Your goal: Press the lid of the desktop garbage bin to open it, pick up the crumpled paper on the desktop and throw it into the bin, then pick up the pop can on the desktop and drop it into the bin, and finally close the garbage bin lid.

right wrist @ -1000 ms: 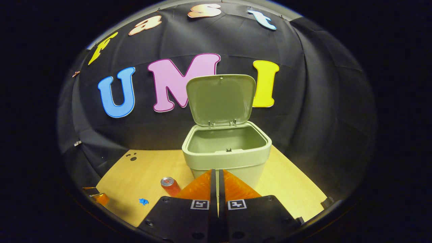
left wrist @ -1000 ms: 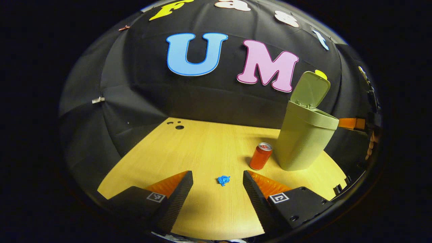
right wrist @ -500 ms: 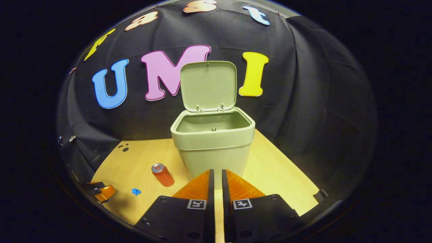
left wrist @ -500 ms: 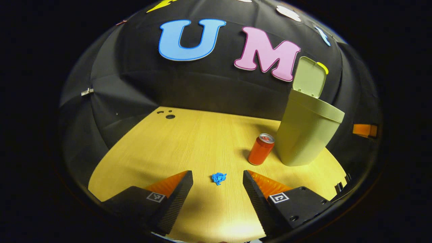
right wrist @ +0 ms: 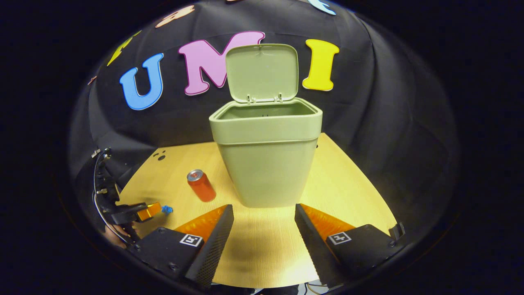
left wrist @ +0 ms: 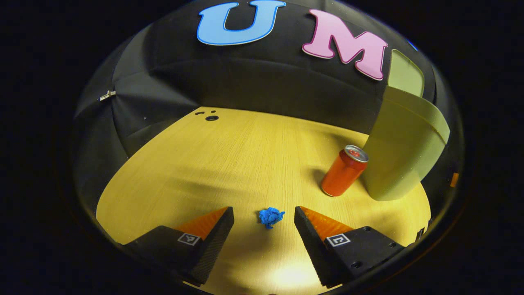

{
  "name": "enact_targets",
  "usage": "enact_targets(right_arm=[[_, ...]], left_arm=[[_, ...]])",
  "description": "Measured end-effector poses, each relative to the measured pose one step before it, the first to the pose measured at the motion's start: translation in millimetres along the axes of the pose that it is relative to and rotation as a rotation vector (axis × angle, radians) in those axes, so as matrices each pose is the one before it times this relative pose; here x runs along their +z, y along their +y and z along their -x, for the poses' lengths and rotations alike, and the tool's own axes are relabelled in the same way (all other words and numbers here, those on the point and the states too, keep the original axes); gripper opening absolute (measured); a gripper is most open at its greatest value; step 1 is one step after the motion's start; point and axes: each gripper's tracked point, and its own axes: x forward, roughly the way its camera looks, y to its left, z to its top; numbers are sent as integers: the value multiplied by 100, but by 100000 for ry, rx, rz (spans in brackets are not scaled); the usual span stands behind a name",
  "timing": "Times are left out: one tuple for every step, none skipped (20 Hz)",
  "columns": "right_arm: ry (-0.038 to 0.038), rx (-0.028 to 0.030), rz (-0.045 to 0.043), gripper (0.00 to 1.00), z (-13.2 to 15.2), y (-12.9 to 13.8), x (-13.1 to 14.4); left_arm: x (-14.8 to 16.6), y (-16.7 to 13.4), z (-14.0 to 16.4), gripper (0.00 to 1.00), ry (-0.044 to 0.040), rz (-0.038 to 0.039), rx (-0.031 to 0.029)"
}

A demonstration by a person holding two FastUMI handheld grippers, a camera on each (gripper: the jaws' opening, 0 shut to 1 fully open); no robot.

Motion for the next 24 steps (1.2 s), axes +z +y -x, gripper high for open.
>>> enact_targets(right_arm=[[1791,1024,354,95,-114,49,-367],[1249,907,415,98,-146,76,-164],[515,1047,789,99,-92,88,-62],[164,1003,1136,99,-268,106,93],[294,1195,1237,99,-202,46,-30],[490,1172,1273,99,-174,58,66],[550,1180,1085,99,-153,-23,-43],[373,763,719,99,-140,-149,113],[140,317,311,99,-220,-255,117],[186,44,-113,99,-207,-338,80],[664,-18,-365,99,-177,-290,-94],[850,-19,-391,99,-246,-199,-126],[546,22,-226,99,-115,-94,-154],[504,350,-26,99,-4,46,-204],[472,396,273,99,84,144,-234],[268,358,588,99,31,163,-248],[509,543,824,99,61,324,-264],[616,747,897,99,122,343,-370],[679,714,910,99,216,382,-437],[690,953,935,99,-5,447,-347],[413,200,1332,99,-27,222,-226],[-187,163,1164,99,77,87,-3],[-287,257,676,99,20,108,111],[-151,-33,223,99,-113,-28,110]], left_arm=[[-186,11,-799,96,614,-460,1725],[-292,29,-883,96,438,-823,1573],[-116,-59,-703,96,204,-864,819],[-280,-192,-571,96,778,-875,706],[-353,-216,-439,96,1176,-981,699],[-378,156,-439,96,809,-1062,1453],[-274,70,-260,96,546,-946,1388],[-271,-10,-214,96,185,-689,1285],[-283,-159,27,96,157,-487,639],[-257,-244,-77,96,53,-391,20],[-476,-89,-20,96,502,-497,182],[-148,-68,152,95,-623,-635,129],[68,-65,-231,96,-1678,-401,-193],[-152,-29,-59,95,-240,-7,-159],[60,-49,112,94,-906,629,-120],[-46,-33,-10,93,-326,402,142],[-189,11,-80,92,9,-29,-4],[107,-19,-105,92,-831,-266,-149],[-62,-225,-7,90,223,-184,-482],[89,-92,-63,87,-499,-154,-493],[53,-66,-1,85,-32,-128,-400],[3,-71,-21,81,-429,-274,-579],[-23,-59,-34,81,-254,-530,-617],[48,64,11,73,-563,-442,-61]])
